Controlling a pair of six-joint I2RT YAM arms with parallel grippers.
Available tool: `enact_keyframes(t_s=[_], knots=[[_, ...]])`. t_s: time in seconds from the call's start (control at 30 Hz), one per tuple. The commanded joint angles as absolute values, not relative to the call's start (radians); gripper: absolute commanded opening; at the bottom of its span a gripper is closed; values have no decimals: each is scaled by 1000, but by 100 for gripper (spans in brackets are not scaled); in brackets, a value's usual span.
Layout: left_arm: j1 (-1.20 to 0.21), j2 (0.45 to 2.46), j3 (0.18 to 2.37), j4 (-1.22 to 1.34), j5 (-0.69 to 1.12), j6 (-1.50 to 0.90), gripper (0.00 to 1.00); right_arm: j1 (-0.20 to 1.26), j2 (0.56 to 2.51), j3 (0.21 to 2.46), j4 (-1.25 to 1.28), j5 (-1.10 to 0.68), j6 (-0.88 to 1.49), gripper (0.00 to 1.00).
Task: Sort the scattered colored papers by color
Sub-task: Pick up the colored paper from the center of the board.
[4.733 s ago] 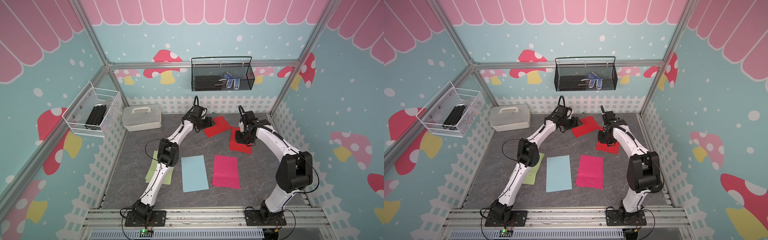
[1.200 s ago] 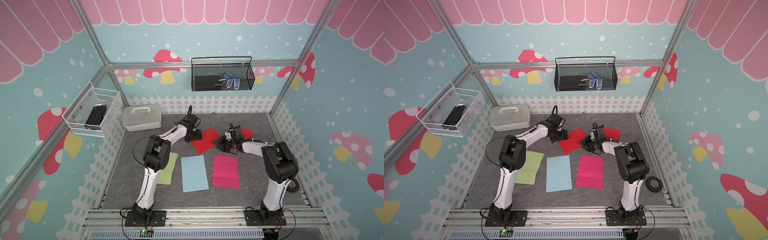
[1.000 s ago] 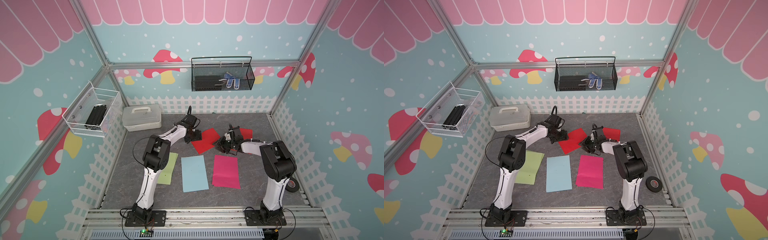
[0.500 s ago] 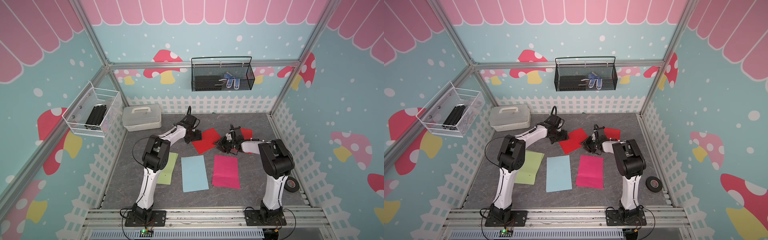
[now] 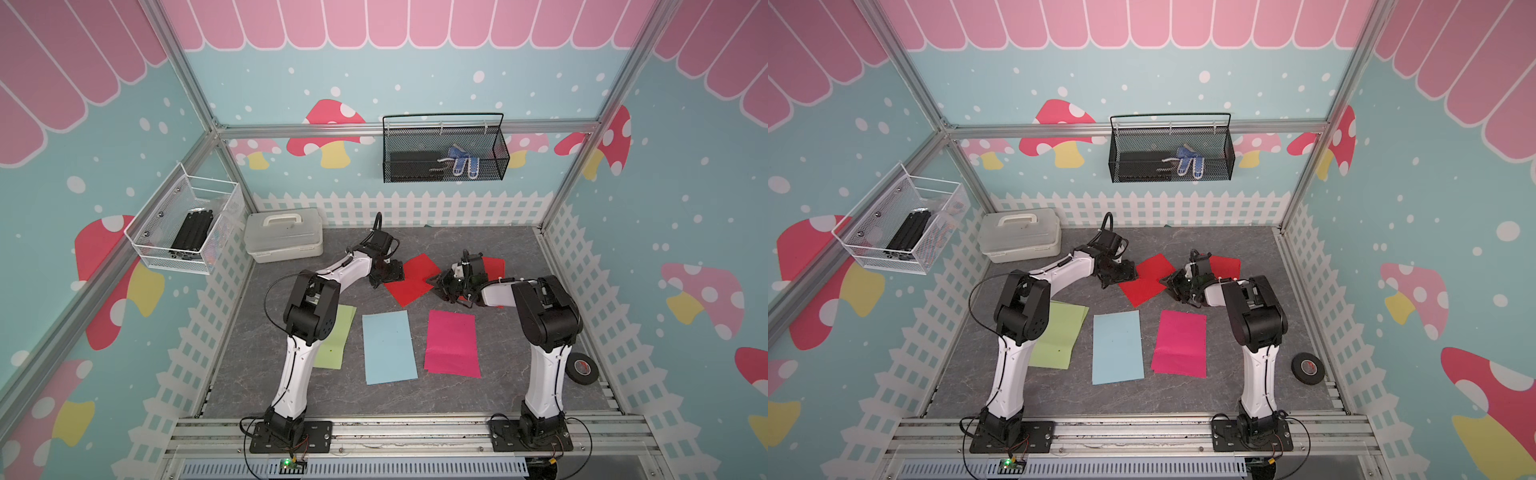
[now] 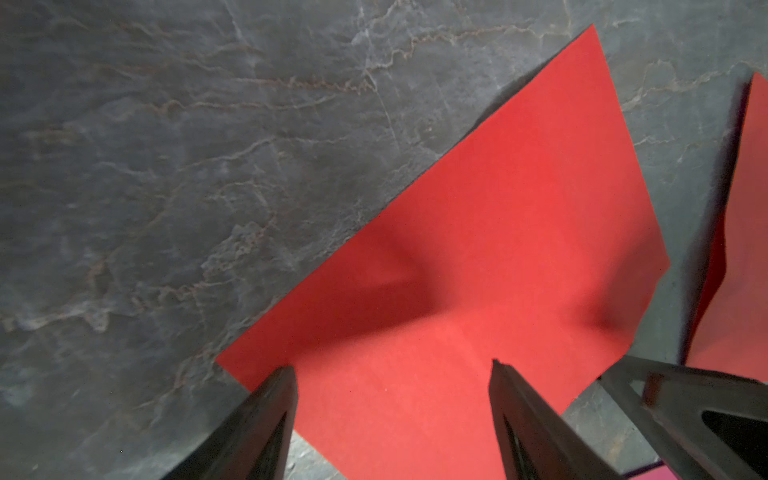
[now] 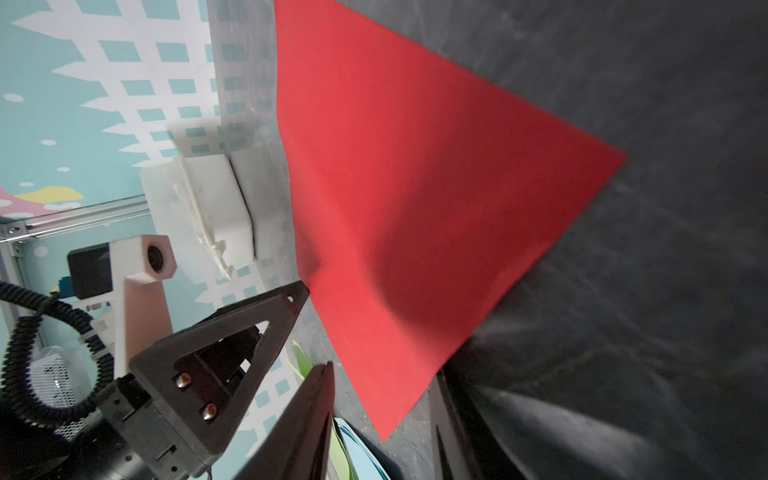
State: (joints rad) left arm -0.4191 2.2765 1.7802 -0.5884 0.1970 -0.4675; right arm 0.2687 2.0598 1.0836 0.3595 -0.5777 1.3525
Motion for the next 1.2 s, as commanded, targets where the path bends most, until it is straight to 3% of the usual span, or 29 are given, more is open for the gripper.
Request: enact_keyframes(t_s=[0.0,0.27,0.5,0.6,0.73,0.87,1.17], knots=[[-414,2260,1750,-606,215,-479,76,265,2107,1059,420,-567,1425,41],[-414,2258,1743,-600,220,-482,76,267,2120,1074,521,-582,1465,41],[-414,2263,1749,-600,232,-483,76,273,2155,1121,509,-622,1460,27],[-414,2263,1749,-599,230,-483,76,282,2142,1155,388,-630,1394,23],[-414,2264,1750,-600,230,-483,76,301,2113,1232,154,-607,1244,30],[-414,2266,1750,-597,233,-486,75,313,2105,1298,-7,-577,1141,29],[-414,2263,1749,-592,238,-488,75,321,2129,1367,-105,-557,1099,12]])
